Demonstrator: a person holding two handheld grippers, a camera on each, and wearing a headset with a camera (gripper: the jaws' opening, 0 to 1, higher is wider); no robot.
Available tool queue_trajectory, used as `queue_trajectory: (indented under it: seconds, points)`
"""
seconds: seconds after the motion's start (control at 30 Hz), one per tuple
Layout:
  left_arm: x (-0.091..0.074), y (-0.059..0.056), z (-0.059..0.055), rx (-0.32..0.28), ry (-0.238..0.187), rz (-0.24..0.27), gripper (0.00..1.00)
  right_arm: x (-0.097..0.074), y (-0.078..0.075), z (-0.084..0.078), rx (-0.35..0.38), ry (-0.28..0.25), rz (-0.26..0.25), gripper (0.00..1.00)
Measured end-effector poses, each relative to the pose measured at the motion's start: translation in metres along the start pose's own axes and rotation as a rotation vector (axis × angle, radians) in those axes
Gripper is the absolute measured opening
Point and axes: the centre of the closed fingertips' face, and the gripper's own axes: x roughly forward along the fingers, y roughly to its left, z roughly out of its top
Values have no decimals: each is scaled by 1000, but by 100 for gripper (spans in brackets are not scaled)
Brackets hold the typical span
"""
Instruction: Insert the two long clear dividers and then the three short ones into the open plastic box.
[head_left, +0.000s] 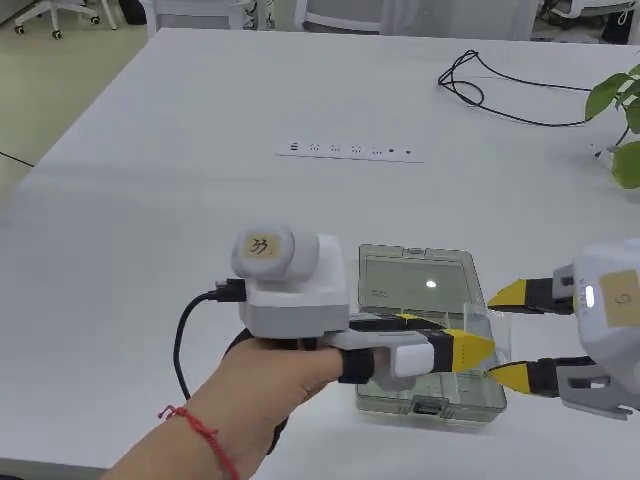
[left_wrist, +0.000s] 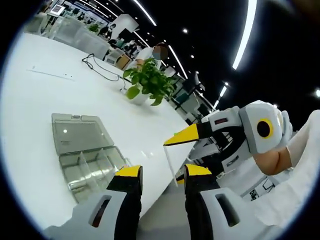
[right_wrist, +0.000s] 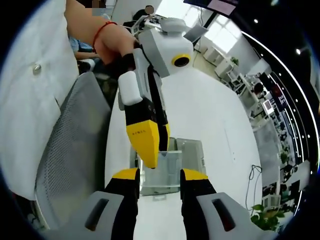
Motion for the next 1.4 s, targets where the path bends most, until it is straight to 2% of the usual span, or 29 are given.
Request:
queue_trajectory:
  seconds: [0.17,0.63,1.17,1.2,1.23,1.3,1.37,1.4]
  points:
    - [3,-4,-2,-50,3,-20,19,-2,1,6,-3,-6,-6,33]
    - [6,-13,-4,-84,7,-64,0,-4,4,6,-7,3,-9,33]
    - [6,-14,-4,-108,-10,-63,0,-5,4,7,-7,-5,-17,34]
    - [5,-11,-6,-99,0,-50,0,-6,2,8,0,-13,-22,34]
    - [5,-11,-4,-85,-10,-51,0,-7,2,9,4,-16,-20,33]
    - [4,-12,-3,-93,-13,-55,0,-10,-1,12,24,-39,-21,34]
    - [2,-9,-3,-20,-2,-44,0,-12,-3,14,50,-62,-7,35]
    - [1,-14,-1,39,-8,-64,0,-14,-5,15,72,-80,2,35]
